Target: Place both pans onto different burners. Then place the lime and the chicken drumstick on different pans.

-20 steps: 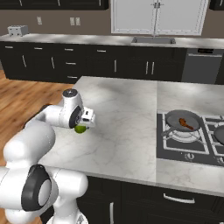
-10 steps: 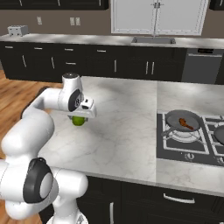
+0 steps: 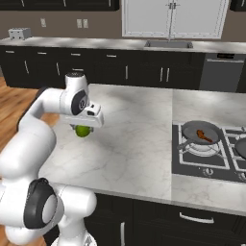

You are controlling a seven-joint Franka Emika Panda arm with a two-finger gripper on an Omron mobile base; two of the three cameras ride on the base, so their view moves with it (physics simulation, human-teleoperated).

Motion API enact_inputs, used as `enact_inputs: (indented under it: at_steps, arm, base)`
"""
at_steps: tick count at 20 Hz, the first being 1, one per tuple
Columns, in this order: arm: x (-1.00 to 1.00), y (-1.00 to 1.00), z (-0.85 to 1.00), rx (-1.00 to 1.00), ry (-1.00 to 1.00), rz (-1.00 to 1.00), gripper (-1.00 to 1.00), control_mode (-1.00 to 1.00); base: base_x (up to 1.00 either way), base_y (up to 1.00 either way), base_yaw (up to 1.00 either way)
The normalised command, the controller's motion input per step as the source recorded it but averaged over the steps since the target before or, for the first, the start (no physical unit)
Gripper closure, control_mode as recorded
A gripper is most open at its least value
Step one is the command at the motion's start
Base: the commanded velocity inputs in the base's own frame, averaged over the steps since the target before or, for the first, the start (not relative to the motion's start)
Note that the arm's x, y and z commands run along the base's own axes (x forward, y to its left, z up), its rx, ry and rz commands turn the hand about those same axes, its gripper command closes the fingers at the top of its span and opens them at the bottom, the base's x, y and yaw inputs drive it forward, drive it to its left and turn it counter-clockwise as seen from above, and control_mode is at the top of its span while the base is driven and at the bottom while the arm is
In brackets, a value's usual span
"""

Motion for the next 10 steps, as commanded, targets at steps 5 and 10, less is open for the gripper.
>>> enact_inputs:
  at_steps: [5, 10]
  arm:
    - [-0.32, 0.0, 0.13, 0.0, 0.04, 0.0, 1.0, -1.0]
    - [-0.16, 0.0, 0.0, -0.01, 0.02, 0.0, 1.0, -1.0]
  base:
    - [0.0, 0.0, 0.0]
    - [0.0, 0.0, 0.0]
